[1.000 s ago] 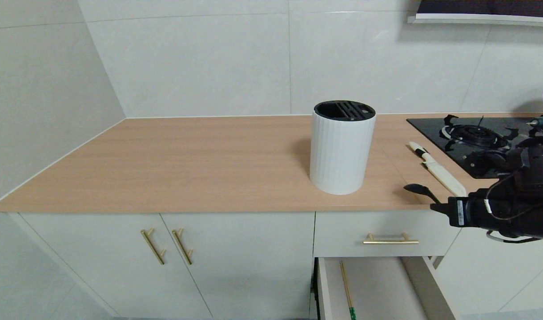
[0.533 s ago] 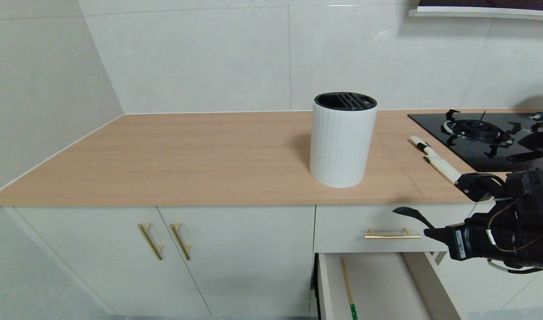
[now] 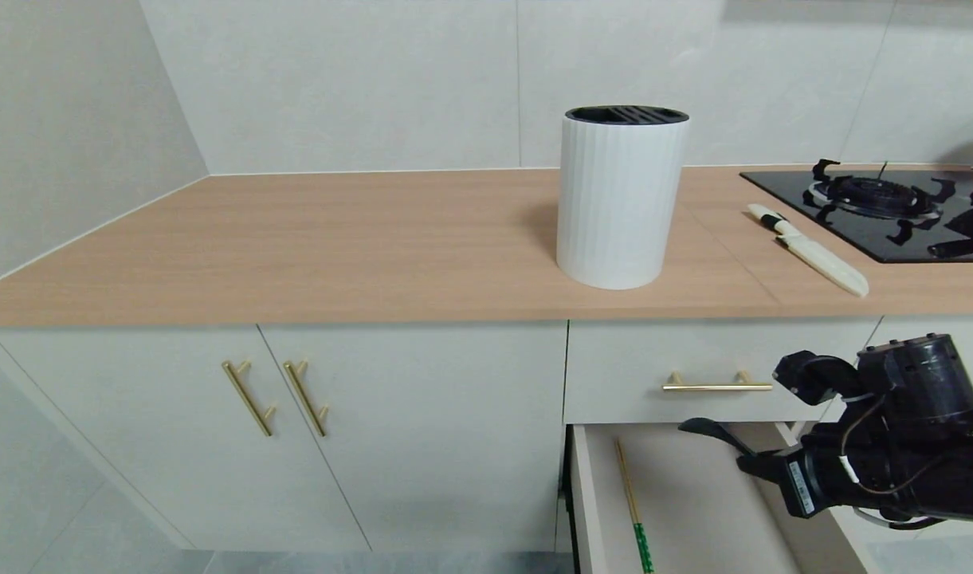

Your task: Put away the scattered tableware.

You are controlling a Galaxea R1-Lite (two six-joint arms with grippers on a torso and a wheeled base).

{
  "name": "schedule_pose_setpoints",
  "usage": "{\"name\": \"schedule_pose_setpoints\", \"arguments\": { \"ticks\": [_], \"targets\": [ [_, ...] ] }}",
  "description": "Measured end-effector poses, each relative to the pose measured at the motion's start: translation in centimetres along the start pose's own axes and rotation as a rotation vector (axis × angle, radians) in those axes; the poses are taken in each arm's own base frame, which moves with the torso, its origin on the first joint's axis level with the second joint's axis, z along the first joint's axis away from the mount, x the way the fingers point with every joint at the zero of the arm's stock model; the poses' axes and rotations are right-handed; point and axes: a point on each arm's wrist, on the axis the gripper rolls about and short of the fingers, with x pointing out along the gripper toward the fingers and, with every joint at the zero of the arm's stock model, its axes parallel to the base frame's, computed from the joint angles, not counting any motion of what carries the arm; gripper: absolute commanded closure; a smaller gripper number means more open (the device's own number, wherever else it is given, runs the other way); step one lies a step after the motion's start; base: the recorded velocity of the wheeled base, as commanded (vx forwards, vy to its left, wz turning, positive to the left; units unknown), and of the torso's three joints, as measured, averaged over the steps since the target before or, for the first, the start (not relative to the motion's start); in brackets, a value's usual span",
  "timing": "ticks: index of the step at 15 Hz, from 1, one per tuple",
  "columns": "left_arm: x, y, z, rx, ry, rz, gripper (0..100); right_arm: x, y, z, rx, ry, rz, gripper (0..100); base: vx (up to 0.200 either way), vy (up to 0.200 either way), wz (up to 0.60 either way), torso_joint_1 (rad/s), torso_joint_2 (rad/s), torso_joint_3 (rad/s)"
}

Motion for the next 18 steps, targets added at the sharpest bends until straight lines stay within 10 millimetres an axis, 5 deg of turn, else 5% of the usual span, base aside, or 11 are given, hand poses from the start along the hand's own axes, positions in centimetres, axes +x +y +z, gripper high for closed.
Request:
{"name": "schedule_pose_setpoints", "arguments": {
  "ticks": [9, 18],
  "targets": [
    [0.0, 0.0, 0.0, 0.000, -0.001, 0.000, 0, 3.6, -0.3, -1.1, 0.008, 0.090, 0.001, 100, 0.000, 0.000, 0.00, -0.123, 0.45, 0.313],
    [0.0, 0.0, 0.0, 0.000, -0.001, 0.000, 0, 5.7, -0.8, -0.2, 0.095, 0.000, -0.118, 100, 0.000, 0.000, 0.00, -0.010, 0.04, 0.033]
  ]
}}
